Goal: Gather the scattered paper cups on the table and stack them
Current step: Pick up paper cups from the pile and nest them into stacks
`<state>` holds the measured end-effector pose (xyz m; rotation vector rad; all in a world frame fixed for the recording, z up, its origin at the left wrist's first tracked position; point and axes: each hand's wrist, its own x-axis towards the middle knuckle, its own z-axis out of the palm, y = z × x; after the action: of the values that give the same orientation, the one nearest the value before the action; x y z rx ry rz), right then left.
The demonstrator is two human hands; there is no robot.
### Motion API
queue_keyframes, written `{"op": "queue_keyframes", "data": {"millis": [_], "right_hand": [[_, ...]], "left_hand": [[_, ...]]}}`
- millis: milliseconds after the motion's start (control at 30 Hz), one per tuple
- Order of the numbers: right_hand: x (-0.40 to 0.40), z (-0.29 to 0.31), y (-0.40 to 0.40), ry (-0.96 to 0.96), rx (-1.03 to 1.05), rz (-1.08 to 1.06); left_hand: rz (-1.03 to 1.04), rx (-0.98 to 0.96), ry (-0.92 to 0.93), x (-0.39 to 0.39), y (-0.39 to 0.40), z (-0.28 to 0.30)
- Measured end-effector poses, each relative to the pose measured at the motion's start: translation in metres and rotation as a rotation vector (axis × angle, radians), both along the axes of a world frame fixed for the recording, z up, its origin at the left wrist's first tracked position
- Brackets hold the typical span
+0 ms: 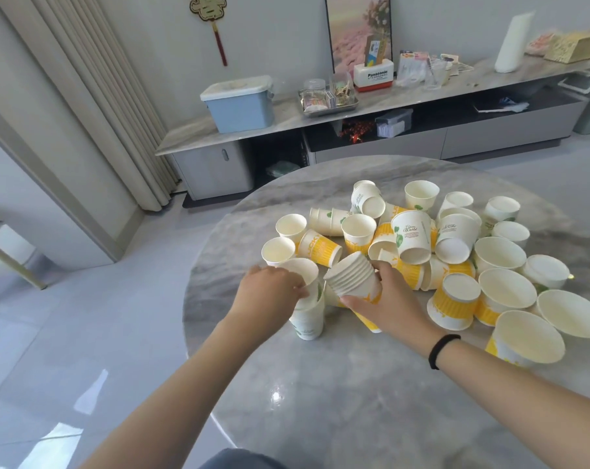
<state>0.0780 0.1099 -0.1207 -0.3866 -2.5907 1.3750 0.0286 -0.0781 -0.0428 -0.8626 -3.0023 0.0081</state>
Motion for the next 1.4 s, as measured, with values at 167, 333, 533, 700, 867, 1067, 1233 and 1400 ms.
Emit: {"op": "queue_keyframes", "data": {"millis": [167, 333, 533, 700, 867, 1067, 1233, 1400], "right_hand": [[0.003, -0.012, -0.002, -0.074, 0.044, -0.018], [0.008, -0.014, -0.002, -0.085, 0.031, -0.016], [0.023, -0.007, 0.010, -0.109, 0.108, -0.030], [0.035, -0.005, 0.038, -0.191, 0.213, -0.086], [0.034, -0.009, 0.051, -0.271, 0.212, -0.068], [0.026, -0.014, 0.058, -0.355, 0.316, -0.031], [0.017, -0.017, 0.051, -0.337, 0.316, 0.021], [0.002, -0.018, 0.036, -0.246, 0.121, 0.015]], "left_hand": [[-0.041, 0.002, -0.239, -0.003, 0.000, -0.018], [-0.046, -0.021, -0.298, -0.007, 0.000, -0.026], [-0.065, 0.165, -0.098, -0.005, 0.017, -0.014], [-0.032, 0.019, -0.049, -0.015, 0.082, -0.020], [0.150, -0.095, -0.339, -0.045, 0.122, -0.035], [0.218, 0.076, -0.536, -0.070, 0.128, -0.037], [0.223, 0.295, -0.736, -0.083, 0.117, -0.035], [0.223, 0.430, -1.142, -0.083, 0.113, -0.023]]}}
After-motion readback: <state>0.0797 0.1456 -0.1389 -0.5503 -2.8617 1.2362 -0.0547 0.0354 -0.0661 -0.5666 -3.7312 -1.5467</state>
